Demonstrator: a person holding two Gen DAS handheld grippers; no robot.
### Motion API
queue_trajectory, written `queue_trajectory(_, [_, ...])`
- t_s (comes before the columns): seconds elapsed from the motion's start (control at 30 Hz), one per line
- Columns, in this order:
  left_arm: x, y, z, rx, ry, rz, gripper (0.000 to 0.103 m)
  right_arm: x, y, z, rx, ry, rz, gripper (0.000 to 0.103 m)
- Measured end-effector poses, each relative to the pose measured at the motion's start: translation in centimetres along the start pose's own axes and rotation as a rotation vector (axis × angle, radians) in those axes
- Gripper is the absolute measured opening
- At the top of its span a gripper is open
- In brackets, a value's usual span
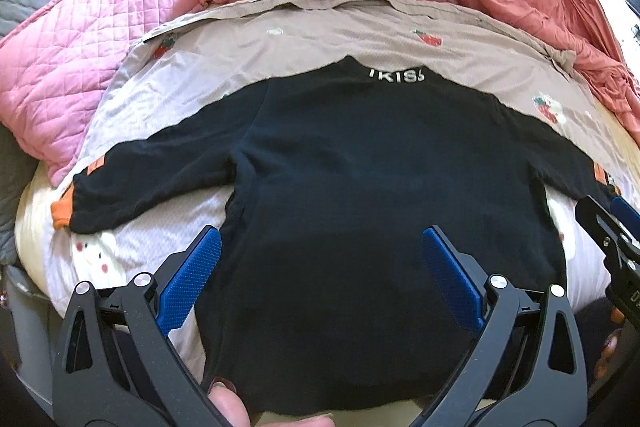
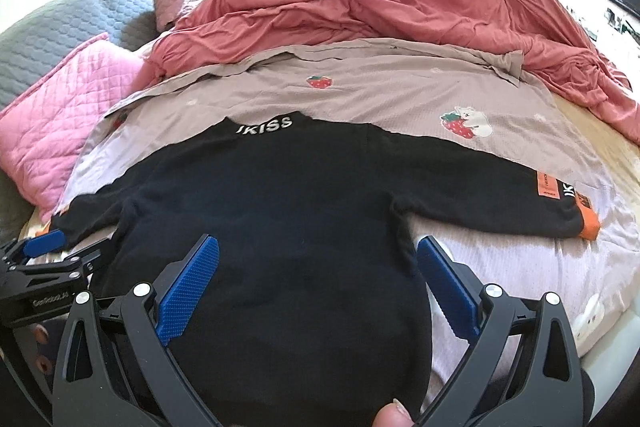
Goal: Fold small clothes
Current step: 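Move the right tool to the orange-cuffed sleeve and grasp the cuff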
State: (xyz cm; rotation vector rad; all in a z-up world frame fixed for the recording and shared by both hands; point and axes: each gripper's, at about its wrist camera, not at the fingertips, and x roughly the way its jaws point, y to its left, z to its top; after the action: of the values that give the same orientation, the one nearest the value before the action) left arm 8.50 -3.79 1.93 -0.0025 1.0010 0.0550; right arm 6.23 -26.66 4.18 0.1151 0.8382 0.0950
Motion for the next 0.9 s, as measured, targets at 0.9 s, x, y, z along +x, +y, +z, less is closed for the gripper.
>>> queue_trajectory(0.9, [7.5, -6.4, 6.2, -0.032, 0.050, -0.005, 0.094, 7.7, -9.9, 7.1, 0.172, -0.061, -0.202, 0.099])
